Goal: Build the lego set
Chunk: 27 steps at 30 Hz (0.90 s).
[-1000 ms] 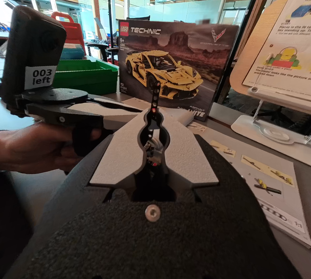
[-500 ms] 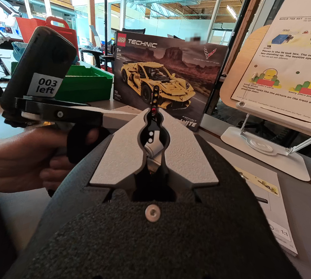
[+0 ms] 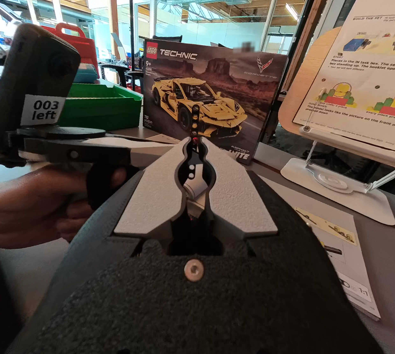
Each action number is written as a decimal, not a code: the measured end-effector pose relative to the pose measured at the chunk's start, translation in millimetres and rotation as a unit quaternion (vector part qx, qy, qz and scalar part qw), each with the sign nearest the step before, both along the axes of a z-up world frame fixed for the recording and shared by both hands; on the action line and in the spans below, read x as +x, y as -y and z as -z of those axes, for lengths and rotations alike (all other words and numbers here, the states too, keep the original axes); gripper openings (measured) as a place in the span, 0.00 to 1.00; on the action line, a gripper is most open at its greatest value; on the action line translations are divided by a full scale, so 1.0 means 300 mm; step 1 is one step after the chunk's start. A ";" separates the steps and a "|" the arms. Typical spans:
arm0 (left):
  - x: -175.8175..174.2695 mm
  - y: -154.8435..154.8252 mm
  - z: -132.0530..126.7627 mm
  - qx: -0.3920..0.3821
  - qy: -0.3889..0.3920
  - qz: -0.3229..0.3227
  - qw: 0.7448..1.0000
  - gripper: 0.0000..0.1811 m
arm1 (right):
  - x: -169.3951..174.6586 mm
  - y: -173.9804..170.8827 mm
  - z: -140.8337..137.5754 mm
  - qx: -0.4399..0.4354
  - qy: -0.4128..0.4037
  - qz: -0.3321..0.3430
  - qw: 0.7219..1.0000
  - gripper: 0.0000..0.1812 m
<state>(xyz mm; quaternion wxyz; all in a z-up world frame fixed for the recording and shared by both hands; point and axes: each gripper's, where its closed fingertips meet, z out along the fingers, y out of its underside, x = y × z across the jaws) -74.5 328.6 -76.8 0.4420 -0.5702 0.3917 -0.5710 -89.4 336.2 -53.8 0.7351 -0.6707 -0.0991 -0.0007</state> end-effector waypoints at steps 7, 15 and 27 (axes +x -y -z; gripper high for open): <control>0.000 -0.002 0.003 0.002 -0.003 -0.004 1.000 0.04 | -0.002 -0.003 0.004 -0.002 0.004 0.001 1.000 0.02; 0.001 -0.006 0.006 0.020 -0.008 -0.013 1.000 0.04 | -0.004 -0.005 0.005 -0.002 0.006 0.000 1.000 0.02; -0.003 -0.017 0.003 0.066 -0.012 -0.039 0.997 0.04 | -0.002 -0.007 0.011 -0.009 -0.016 -0.009 1.000 0.02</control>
